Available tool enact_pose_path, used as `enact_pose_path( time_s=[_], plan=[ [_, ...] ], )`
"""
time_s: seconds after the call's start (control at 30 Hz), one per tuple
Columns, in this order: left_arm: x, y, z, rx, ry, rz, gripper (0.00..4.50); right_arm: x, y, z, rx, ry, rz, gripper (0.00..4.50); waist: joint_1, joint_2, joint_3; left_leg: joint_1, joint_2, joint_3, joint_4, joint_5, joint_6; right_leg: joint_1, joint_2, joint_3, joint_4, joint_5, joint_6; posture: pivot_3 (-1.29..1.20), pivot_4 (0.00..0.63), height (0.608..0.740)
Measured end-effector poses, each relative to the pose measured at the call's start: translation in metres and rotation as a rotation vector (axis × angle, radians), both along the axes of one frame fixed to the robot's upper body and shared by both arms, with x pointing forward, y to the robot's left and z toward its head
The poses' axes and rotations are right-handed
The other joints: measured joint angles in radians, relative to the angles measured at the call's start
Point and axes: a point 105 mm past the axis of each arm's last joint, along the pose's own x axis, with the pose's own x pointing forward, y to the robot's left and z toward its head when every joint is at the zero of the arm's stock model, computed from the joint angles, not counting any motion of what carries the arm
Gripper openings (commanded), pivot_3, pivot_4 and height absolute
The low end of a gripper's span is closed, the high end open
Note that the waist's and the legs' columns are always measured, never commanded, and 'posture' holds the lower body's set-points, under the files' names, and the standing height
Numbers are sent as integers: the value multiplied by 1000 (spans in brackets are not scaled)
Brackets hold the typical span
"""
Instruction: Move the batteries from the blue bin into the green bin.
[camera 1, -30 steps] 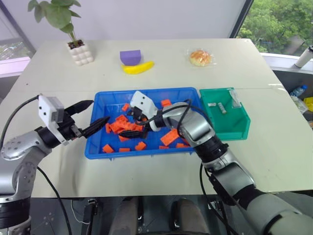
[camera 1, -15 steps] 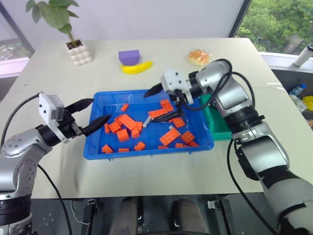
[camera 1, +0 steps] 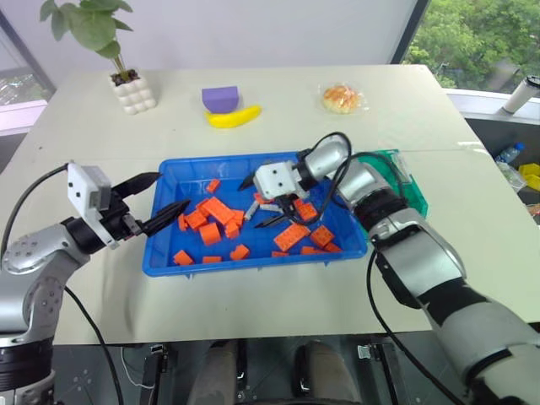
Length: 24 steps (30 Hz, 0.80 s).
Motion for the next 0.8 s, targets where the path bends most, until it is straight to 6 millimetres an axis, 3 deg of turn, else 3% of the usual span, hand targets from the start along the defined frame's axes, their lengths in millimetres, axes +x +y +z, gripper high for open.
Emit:
enact_pose_path(
  time_s=[0.27, 0.8],
  plan=[
    [-1, 0, -2, -7, 1, 15, 4500, 3, -2, -24, -109, -13, -1, 4453, -3, 0, 0, 0, 0, 0, 0, 0, 0, 0, 0, 0, 0, 0, 0, 0, 150, 739],
    [-1, -3, 0, -22, -18, 54, 4500, 3, 11, -20, -252, -43, 43, 4453, -3, 0, 0, 2, 0, 0, -1, 0, 0, 1, 0, 0, 0, 0, 0, 0, 150, 739]
  ],
)
